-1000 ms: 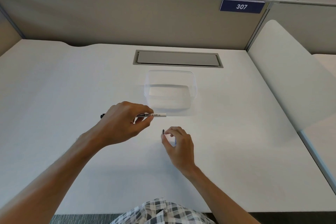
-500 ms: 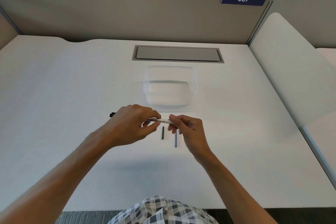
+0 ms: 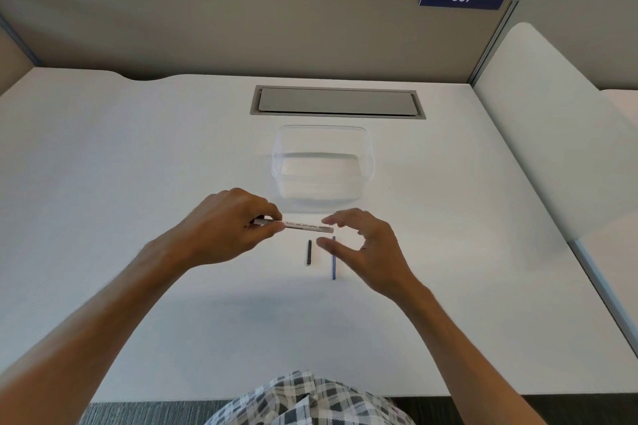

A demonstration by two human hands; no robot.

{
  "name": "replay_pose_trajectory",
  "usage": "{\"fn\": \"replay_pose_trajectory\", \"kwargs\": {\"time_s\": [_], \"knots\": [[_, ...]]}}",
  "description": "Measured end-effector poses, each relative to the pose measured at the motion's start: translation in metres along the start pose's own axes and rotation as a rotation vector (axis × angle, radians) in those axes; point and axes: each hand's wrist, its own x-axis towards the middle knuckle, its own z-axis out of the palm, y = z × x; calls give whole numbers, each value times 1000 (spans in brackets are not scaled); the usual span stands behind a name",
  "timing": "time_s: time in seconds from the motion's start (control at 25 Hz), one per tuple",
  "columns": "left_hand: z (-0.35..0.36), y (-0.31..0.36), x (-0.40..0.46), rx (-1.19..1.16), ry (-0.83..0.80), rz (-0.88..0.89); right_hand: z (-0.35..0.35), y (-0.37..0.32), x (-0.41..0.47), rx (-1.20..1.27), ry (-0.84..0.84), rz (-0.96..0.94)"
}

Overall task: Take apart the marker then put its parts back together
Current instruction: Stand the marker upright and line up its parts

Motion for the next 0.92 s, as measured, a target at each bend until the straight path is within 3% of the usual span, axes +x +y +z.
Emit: {"fn": "replay_pose_trajectory", "kwargs": {"time_s": [0.2, 0.36, 0.48, 0.6, 0.68, 0.8, 0.92], "knots": [[3, 4, 3, 9, -38, 1, 18, -12, 8, -460, 166, -436], [3, 2, 3, 17, -37, -27, 26, -11, 14, -553, 206, -543], [2, -6, 2, -86, 52, -107, 29, -7, 14, -511, 186, -460], [8, -16, -2, -366, 261, -197, 32, -3, 9, -342, 156, -220], [18, -23, -6, -427, 358, -258, 35, 1, 7, -125, 110, -34], [45, -40, -18, -273, 366, -294, 43, 4, 8, 187, 65, 104], [80, -62, -34, 42, 241, -282, 56, 5, 10, 274, 72, 151]]}}
